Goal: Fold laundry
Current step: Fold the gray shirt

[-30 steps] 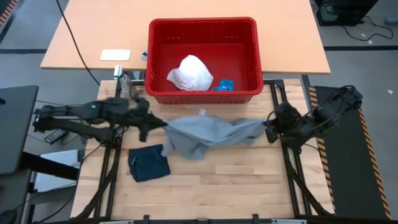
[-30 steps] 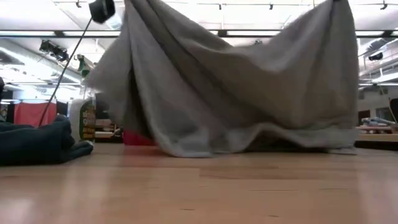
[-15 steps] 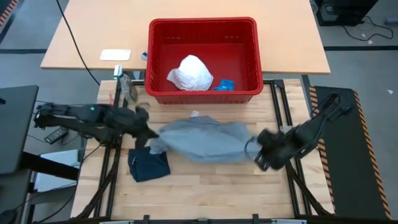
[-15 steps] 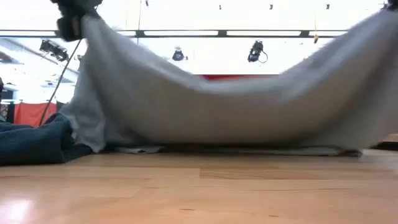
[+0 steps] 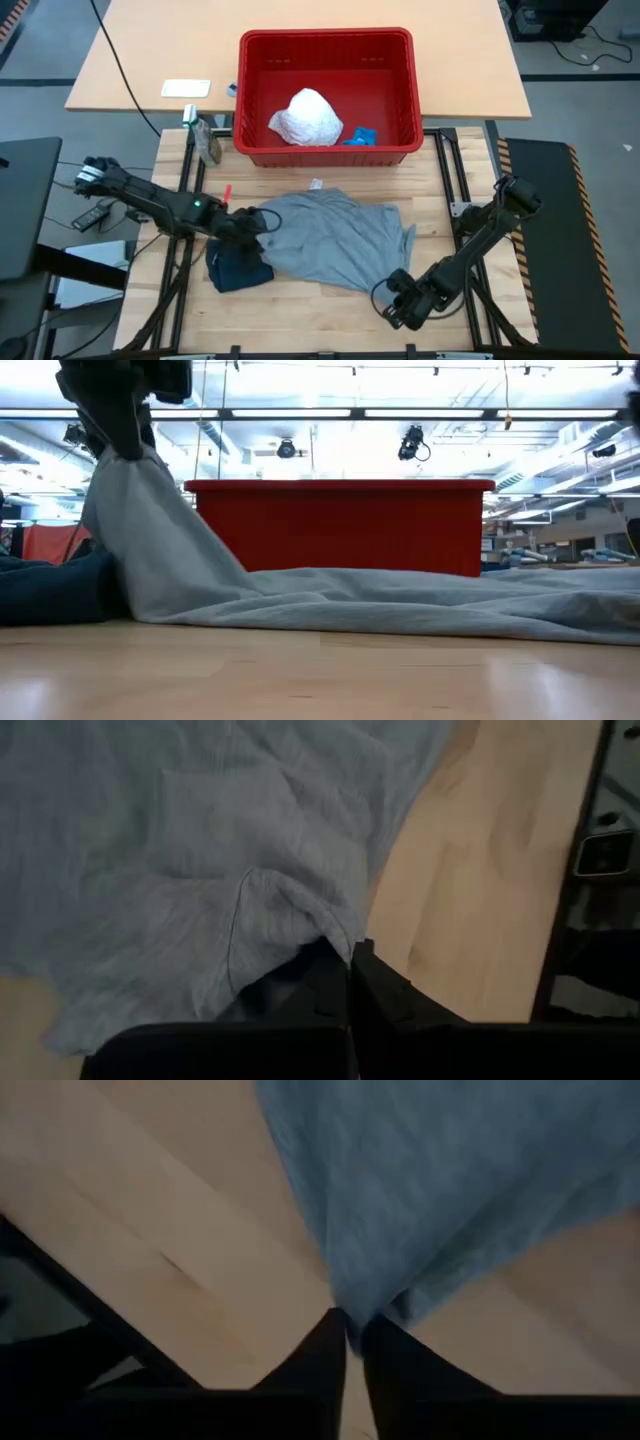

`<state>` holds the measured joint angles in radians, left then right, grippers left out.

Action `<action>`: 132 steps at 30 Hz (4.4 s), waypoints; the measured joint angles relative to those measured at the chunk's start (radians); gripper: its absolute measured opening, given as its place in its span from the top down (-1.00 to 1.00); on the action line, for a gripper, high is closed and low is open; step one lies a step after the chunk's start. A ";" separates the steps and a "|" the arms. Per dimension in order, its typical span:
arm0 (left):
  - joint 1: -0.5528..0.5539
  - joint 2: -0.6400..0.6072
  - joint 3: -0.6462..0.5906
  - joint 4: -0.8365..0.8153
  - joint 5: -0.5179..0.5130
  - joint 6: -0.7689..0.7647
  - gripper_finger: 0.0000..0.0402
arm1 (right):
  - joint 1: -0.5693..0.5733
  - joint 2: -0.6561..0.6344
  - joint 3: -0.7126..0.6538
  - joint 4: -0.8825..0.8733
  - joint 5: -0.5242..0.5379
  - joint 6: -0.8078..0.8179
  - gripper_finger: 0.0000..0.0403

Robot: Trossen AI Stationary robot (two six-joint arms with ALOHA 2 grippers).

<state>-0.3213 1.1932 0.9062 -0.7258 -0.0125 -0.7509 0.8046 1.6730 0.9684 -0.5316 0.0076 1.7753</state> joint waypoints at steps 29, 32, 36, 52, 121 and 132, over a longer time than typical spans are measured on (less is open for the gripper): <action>-0.003 0.052 0.001 0.023 -0.028 0.021 1.00 | 0.043 -0.154 -0.239 0.037 0.350 0.344 0.09; -0.003 0.052 0.001 0.021 -0.029 0.021 1.00 | 0.042 -0.152 -0.235 0.043 0.373 0.340 0.16; -0.001 0.052 0.001 0.022 -0.033 0.022 1.00 | 0.039 -0.151 -0.235 0.035 0.384 0.323 0.29; 0.056 0.010 0.054 -0.051 -0.081 0.196 1.00 | -0.006 -0.327 -0.220 -0.018 0.432 0.126 0.97; -0.172 -0.146 0.011 -0.157 -0.169 -0.221 1.00 | 0.101 -0.945 -0.413 -0.114 0.352 0.220 1.00; 0.282 -0.128 -0.009 -0.121 -0.340 0.087 1.00 | 0.051 -0.952 -0.412 -0.444 0.385 0.343 1.00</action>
<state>-0.0391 1.0650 0.8969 -0.8464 -0.3522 -0.6641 0.8559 0.7208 0.5560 -0.9756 0.3924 2.1185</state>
